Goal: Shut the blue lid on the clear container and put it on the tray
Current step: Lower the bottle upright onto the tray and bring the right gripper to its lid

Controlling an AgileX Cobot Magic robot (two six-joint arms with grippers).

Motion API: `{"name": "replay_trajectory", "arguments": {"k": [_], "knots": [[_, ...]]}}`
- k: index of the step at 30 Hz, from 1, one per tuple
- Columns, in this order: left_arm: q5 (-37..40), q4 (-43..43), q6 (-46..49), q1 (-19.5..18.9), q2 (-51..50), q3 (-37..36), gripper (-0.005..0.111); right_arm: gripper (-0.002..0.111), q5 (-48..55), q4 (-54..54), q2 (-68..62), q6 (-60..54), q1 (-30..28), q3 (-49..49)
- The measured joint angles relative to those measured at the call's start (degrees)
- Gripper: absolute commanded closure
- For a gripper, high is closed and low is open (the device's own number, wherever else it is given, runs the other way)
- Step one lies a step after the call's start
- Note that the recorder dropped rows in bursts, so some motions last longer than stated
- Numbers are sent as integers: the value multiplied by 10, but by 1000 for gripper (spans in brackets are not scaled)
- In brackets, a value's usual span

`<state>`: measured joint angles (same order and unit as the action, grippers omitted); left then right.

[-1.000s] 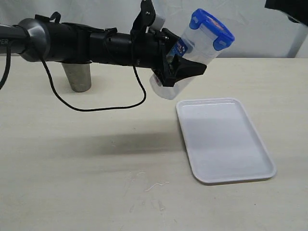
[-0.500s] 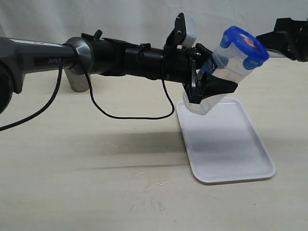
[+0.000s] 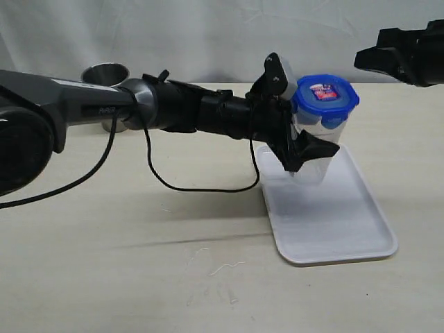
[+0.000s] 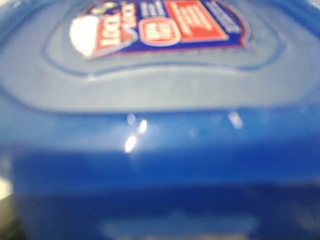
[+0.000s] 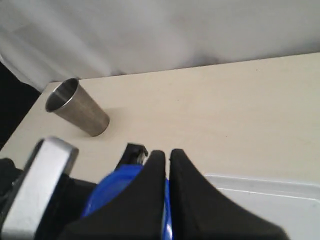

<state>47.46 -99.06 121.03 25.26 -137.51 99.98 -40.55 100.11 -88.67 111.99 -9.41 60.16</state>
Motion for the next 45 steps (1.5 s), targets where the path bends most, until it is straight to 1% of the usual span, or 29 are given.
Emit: {"name": "replay_trajectory", "arguments": {"k": [3, 4, 5, 12, 18, 20, 22, 24, 26, 29, 30, 32, 34, 36, 39, 41, 42, 45], "knots": [[-9, 3, 0, 2, -33, 0, 107, 104, 67, 0, 31, -5, 1, 0], [-10, -2, 0, 2, -38, 0, 107, 104, 71, 0, 41, -5, 1, 0], [-12, -2, 0, 2, -38, 1, 107, 104, 67, 0, 48, -5, 1, 0], [-14, -2, 0, 2, -38, 1, 107, 104, -53, -2, 55, -6, 2, -12], [-14, -2, 0, 2, -38, 1, 107, 104, -56, -2, 55, -11, 2, -75], [-14, -2, 0, 2, -38, 1, 107, 104, -48, -2, 55, -12, 4, -82], [-14, -2, 0, 2, -38, 1, 107, 104, -25, -2, 55, -14, 20, -83], [-13, -2, 0, 2, -38, 1, 107, 104, 28, -2, 38, -24, 68, -85], [-13, -2, 0, 2, -38, 1, 107, 104, 66, -2, 16, -27, 88, -87], [-13, -2, 0, 2, -38, 1, 107, 104, 82, -2, -4, -28, 90, -89], [-13, -2, 0, 2, -38, 1, 105, 104, 82, -8, -11, -28, 90, -89], [-13, -2, 0, 2, -38, 1, 98, 104, 80, -19, -22, -29, 91, -85], [-13, -2, 0, 2, -38, 1, 86, 104, 74, -27, -27, -30, 92, -83], [-12, -2, 0, 2, -38, 1, 69, 104, 69, -29, -29, -31, 93, -81], [-12, -2, 0, 2, -38, 1, 40, 104, 63, -31, -31, -35, 94, -81], [-12, -2, 0, 2, -38, 1, 28, 104, 62, -33, -32, -36, 94, -81], [-12, -2, 0, 2, -38, 1, 23, 104, 62, -33, -32, -36, 94, -81], [-12, -2, 0, 2, -38, 1, 15, 104, 60, -33, -32, -36, 94, -81]]}}
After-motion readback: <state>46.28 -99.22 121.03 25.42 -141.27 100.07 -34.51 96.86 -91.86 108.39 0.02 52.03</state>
